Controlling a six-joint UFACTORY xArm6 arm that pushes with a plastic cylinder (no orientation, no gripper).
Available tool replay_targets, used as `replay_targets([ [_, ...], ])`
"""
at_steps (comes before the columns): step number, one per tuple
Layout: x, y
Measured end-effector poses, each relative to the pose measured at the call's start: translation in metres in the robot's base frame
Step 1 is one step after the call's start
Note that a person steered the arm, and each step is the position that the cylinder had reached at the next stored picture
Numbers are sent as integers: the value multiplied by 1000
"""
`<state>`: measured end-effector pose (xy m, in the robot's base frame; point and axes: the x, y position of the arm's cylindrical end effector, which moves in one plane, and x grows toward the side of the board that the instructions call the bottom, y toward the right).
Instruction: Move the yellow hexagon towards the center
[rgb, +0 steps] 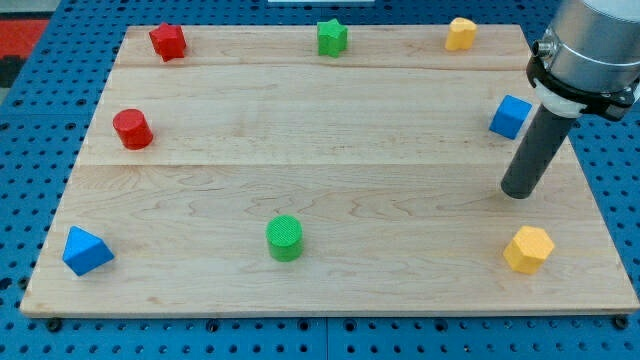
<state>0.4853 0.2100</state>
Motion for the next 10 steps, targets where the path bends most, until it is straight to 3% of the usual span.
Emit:
replay_targets([
  [2, -7, 34],
  [3, 24, 69],
  [4, 98, 92],
  [5, 96, 31],
  [6, 57, -16],
  [7, 58, -61],
  [8, 71, -47],
  [10, 64, -137],
])
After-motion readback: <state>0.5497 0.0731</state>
